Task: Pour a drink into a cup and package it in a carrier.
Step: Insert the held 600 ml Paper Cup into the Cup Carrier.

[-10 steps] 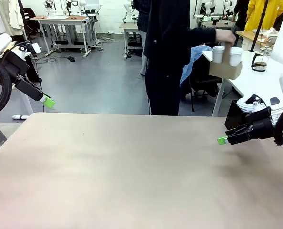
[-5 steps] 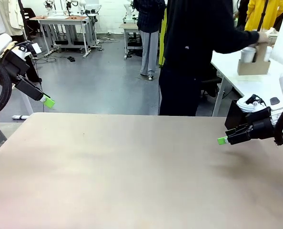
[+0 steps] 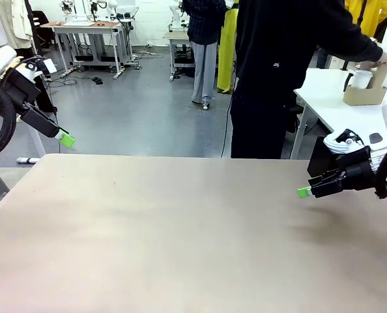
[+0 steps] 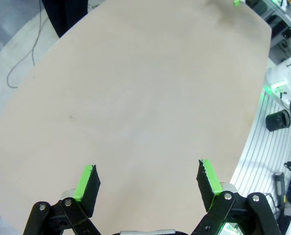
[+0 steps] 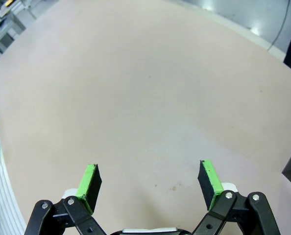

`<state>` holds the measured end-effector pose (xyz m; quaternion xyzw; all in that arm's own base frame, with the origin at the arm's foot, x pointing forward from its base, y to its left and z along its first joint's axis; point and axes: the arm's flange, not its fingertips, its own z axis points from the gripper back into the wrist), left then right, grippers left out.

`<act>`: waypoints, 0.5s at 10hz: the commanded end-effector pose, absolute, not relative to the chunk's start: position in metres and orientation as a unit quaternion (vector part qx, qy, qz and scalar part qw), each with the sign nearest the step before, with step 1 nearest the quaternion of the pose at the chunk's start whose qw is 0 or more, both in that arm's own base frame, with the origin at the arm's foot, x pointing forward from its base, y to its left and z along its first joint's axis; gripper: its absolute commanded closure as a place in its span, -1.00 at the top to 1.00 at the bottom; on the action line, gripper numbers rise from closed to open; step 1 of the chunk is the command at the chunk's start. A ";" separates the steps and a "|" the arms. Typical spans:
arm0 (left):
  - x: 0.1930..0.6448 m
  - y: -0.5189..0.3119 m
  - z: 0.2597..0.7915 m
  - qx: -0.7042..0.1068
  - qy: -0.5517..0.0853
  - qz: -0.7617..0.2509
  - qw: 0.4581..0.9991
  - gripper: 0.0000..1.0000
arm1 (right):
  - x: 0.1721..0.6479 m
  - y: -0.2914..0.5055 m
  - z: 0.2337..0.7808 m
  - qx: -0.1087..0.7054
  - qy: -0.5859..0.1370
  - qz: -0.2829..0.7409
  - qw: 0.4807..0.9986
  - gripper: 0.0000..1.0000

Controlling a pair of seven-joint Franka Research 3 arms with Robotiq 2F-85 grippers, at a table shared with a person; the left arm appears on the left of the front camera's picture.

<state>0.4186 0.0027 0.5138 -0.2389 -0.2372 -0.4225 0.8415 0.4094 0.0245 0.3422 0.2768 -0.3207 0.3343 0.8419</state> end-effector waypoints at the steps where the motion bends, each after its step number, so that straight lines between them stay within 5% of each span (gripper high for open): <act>1: 0.418 0.002 0.517 -0.237 -0.231 -0.418 0.846 1.00 | 0.409 0.024 0.344 0.281 -0.324 0.336 0.839 1.00; 5: 0.418 0.002 0.517 -0.237 -0.231 -0.418 0.846 1.00 | 0.409 0.024 0.344 0.281 -0.324 0.336 0.839 1.00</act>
